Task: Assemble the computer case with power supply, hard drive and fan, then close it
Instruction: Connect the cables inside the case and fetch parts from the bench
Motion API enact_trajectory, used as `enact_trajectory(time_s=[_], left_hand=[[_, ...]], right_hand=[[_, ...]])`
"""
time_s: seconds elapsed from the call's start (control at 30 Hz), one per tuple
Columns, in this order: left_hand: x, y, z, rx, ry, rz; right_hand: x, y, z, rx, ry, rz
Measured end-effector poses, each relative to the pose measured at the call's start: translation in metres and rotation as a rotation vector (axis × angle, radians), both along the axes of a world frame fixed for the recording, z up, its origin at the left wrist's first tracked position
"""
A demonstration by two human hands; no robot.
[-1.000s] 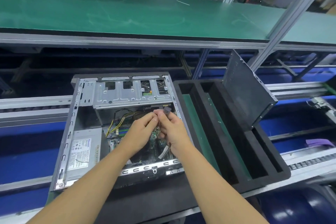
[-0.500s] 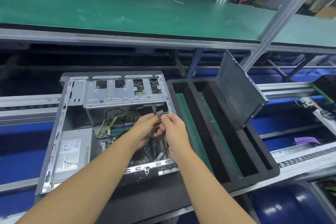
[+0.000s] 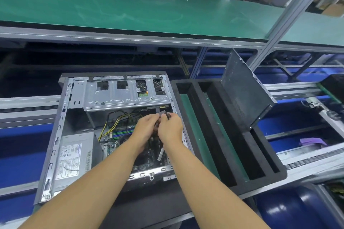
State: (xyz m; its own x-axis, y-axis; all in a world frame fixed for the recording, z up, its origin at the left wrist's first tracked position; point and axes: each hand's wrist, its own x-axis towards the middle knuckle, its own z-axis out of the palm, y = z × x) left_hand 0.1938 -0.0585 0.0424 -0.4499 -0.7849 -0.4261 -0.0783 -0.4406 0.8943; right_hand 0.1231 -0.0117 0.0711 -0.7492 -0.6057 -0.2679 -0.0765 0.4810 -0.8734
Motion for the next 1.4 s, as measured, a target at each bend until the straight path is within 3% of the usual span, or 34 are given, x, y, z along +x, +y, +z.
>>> enact_trajectory(time_s=[0.13, 0.3, 0.37, 0.47, 0.7, 1.4], left_hand=[[-0.004, -0.003, -0.004, 0.040, 0.025, 0.043], [-0.007, -0.008, -0.009, 0.134, 0.129, 0.117], [-0.008, -0.007, -0.011, 0.147, 0.143, 0.154], [-0.008, -0.008, -0.011, 0.142, 0.167, 0.208], [-0.010, -0.011, -0.013, 0.148, 0.163, 0.218], [-0.011, -0.010, -0.016, 0.161, 0.202, 0.223]], right_hand=[[0.008, -0.010, -0.005, 0.105, 0.092, -0.076], [0.020, -0.018, -0.012, 0.132, 0.066, -0.170], [0.023, -0.017, -0.020, 0.093, -0.058, -0.239], [0.021, -0.015, -0.031, -0.141, -0.302, -0.328], [0.014, -0.018, -0.031, -0.223, -0.451, -0.388], [0.010, -0.026, -0.039, -0.280, -0.225, -0.270]])
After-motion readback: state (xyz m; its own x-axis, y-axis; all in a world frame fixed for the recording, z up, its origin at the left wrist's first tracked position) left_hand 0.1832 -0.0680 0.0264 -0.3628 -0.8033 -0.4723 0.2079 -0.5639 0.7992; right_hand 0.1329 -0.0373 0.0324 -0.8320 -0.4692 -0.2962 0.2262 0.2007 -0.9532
